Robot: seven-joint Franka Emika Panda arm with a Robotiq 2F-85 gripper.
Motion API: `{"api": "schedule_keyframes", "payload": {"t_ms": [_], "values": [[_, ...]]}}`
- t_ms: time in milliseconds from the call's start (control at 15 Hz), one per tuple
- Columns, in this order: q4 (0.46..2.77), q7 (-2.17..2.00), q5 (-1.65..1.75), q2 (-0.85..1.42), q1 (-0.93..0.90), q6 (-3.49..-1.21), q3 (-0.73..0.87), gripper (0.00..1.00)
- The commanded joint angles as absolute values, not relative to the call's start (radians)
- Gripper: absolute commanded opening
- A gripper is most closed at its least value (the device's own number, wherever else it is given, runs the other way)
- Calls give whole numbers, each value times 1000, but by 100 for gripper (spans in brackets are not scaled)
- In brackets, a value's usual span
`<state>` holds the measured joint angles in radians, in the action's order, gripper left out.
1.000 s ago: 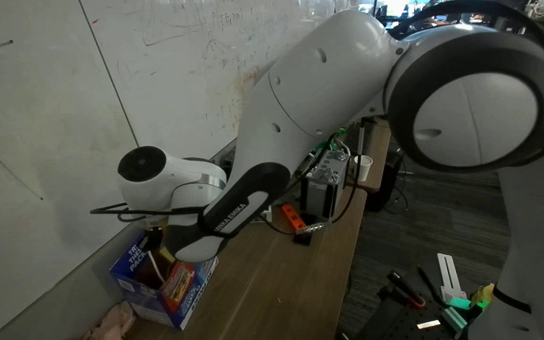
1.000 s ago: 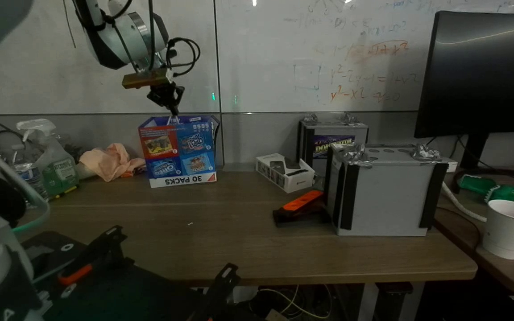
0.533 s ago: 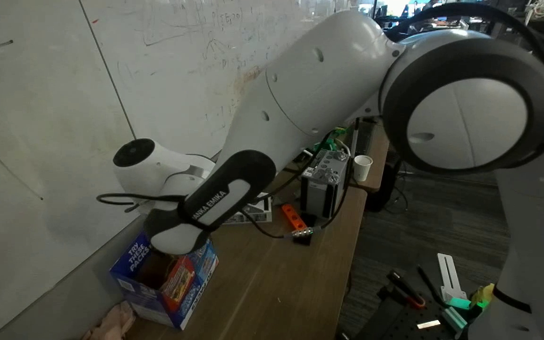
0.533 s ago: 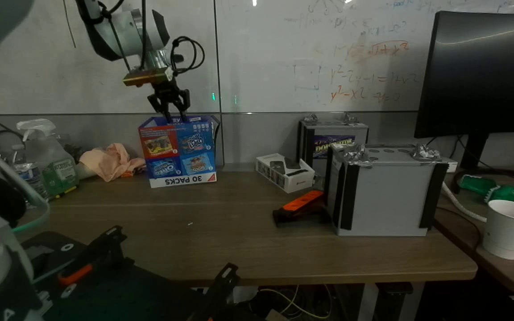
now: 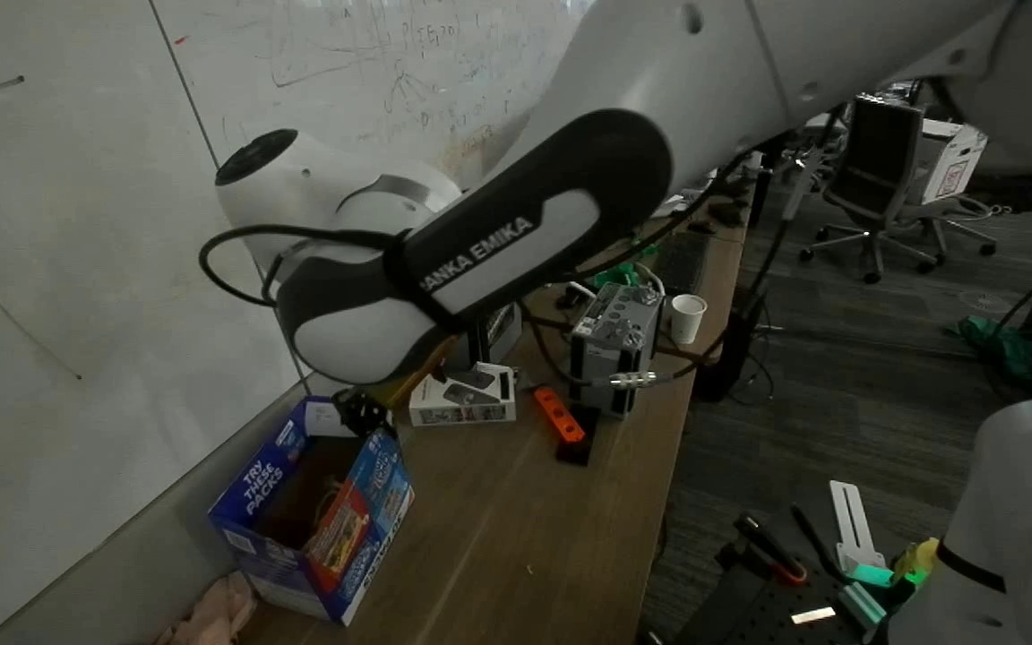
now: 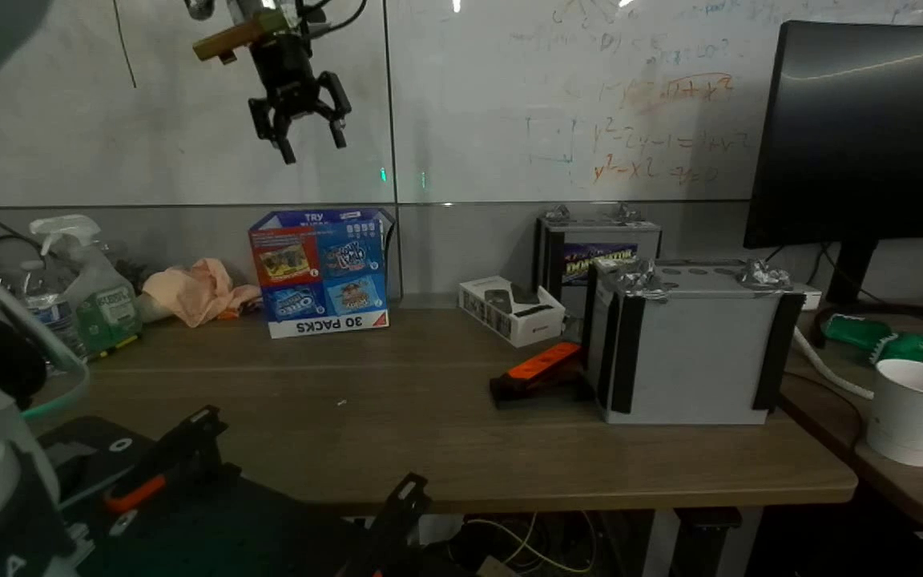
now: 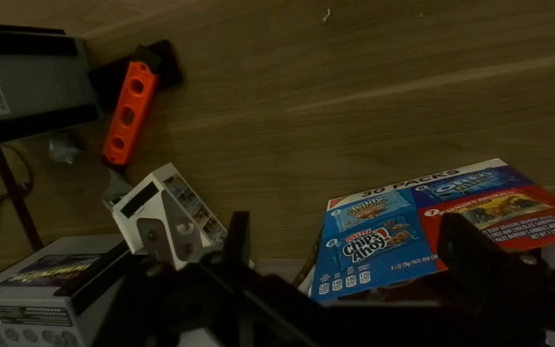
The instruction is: Put the two ropes in the box one at a time
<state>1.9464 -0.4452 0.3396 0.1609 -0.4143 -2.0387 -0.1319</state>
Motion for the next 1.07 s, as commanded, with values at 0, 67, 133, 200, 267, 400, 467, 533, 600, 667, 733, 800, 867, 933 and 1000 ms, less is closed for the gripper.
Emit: {"api": "schedule_keyframes", "payload": {"t_ms": [0, 67, 133, 200, 267, 400, 467, 533, 600, 667, 733, 800, 867, 933, 1000], "values": [[2190, -387, 261, -89, -334, -2137, -168, 100], [2247, -358, 225, -148, -315, -2169, -170, 100], [2303, -311, 181, -202, -298, -2207, -167, 100], [2358, -253, 132, -258, -285, -2239, -160, 100], [2411, -197, 74, -315, -273, -2258, -147, 100], [2474, -57, -34, -421, -261, -2215, -112, 100], [2492, -4, -81, -472, -257, -2156, -91, 100], [2506, 21, -110, -523, -249, -2087, -72, 100], [2524, 22, -99, -579, -229, -2025, -67, 100], [2552, 6, -64, -641, -203, -2002, -70, 100], [2579, 9, -43, -696, -184, -2016, -67, 100], [2600, 1, -23, -753, -159, -1999, -64, 100], [2634, -3, 28, -811, -129, -2003, -74, 100], [2658, 16, 54, -868, -113, -1986, -64, 100], [2686, 29, 81, -925, -97, -1974, -53, 100]]}}
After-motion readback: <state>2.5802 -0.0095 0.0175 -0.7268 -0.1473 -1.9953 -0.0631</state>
